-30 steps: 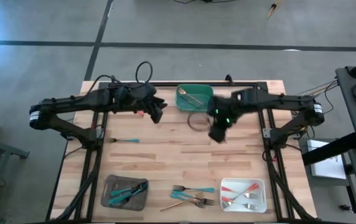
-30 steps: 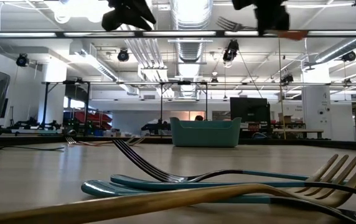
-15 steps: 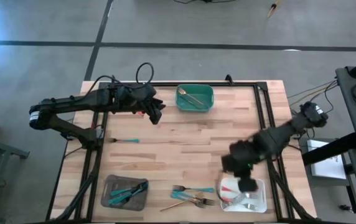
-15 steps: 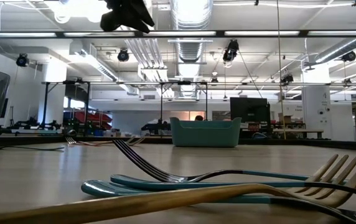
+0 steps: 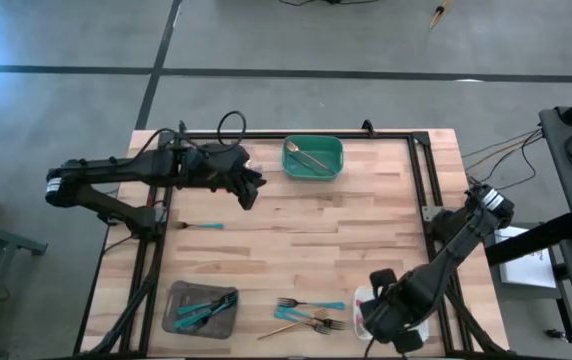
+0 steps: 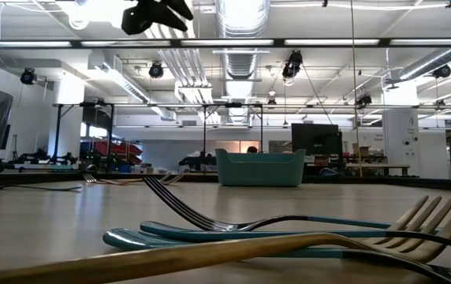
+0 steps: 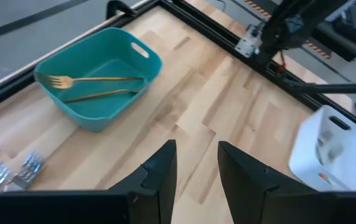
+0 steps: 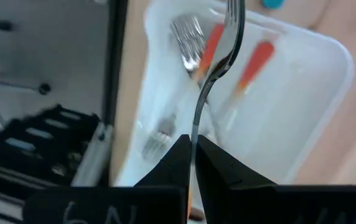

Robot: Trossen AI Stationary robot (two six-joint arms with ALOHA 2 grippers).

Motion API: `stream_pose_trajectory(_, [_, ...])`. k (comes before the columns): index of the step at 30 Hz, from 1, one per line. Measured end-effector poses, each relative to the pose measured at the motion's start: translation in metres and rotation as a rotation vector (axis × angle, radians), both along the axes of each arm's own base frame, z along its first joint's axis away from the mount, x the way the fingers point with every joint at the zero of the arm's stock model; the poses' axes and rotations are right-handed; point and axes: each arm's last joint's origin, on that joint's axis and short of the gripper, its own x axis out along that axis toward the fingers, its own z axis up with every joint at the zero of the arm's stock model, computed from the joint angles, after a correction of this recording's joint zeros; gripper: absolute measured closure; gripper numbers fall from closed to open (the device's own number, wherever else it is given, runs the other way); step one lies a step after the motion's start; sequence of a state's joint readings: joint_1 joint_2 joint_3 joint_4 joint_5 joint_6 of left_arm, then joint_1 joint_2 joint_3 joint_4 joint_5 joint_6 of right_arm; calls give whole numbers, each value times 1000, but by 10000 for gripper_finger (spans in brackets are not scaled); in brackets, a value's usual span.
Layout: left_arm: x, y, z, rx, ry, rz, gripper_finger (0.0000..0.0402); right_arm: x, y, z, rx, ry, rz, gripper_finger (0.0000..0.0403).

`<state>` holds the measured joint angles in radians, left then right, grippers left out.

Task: Sort silverware by color (type)
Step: Put the orange fork into the white bin, then put the blue fork into the black bin

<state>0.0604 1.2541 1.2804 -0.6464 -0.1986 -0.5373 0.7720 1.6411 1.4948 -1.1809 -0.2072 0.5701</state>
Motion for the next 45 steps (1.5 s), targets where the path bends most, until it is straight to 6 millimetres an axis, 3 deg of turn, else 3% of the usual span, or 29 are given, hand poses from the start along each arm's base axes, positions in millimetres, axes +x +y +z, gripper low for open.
stream_pose_trajectory(8, [-10,-16,5,-18,-5,-50,302,4,7,2,13,-65,-218,394])
stream_pose_trajectory(21, [-35,-22,8,-59,66,-41,302,-8,17,0,12,-54,-165,311])
stream_pose_trajectory(26, [-46,-22,8,-63,107,-39,302,-8,15,2,16,-42,-236,299])
stream_pose_trajectory(32, [-77,-21,-8,-78,416,-8,302,-7,13,3,9,-53,-278,312])
stream_pose_trajectory(36, [-96,-21,-17,-71,636,-29,302,-1,2,9,-22,-130,-330,319])
stream_pose_trajectory(40, [-100,-25,-30,-128,707,-219,302,12,-15,13,-63,-202,-406,317])
stream_pose_trajectory(45, [-94,-31,-63,-175,706,-476,302,33,-31,15,-46,-272,-499,312])
